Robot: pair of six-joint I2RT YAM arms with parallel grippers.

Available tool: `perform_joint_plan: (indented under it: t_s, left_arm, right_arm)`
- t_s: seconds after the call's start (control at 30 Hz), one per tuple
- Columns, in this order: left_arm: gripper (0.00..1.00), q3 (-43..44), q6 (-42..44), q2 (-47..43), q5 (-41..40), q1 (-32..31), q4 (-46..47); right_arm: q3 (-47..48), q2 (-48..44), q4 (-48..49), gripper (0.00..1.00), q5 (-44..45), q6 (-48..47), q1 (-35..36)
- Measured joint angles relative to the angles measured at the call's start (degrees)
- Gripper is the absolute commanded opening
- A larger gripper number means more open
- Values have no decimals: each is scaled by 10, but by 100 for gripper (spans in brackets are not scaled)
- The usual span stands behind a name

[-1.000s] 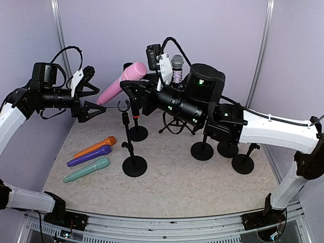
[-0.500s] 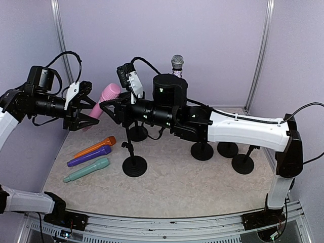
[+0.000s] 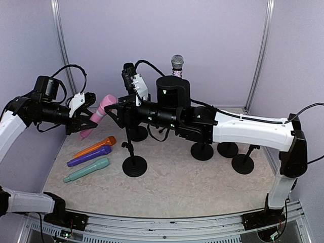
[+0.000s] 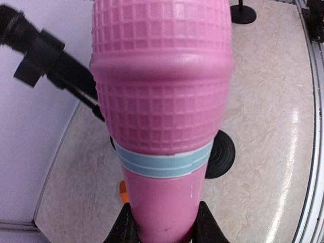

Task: Remove the microphone from the stand
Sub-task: Pass from the right arm to the left, then place the microphone at the corner of the board.

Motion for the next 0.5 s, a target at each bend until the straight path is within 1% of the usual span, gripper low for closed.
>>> perform_joint_plan:
  t_s: [0.13, 0.2, 0.33, 0.4, 0.5]
  left_arm:
    - [0, -63, 32, 0, -30, 81, 3]
    - [0, -92, 55, -1, -46, 108, 2]
    - [0, -148, 118, -11, -68, 127, -19]
    - [0, -180, 148, -21, -79, 125, -34]
    - [0, -229, 169, -32, -106, 117, -35]
  right_arm:
    - [-52, -59, 0, 67, 49, -5, 0]
    - [-66, -82, 0, 67, 72, -8, 0]
    - [-94, -118, 0, 67, 113, -9, -3]
    - [-111, -129, 0, 67, 125, -7, -7]
    - [-122, -131, -6, 68, 140, -4, -13]
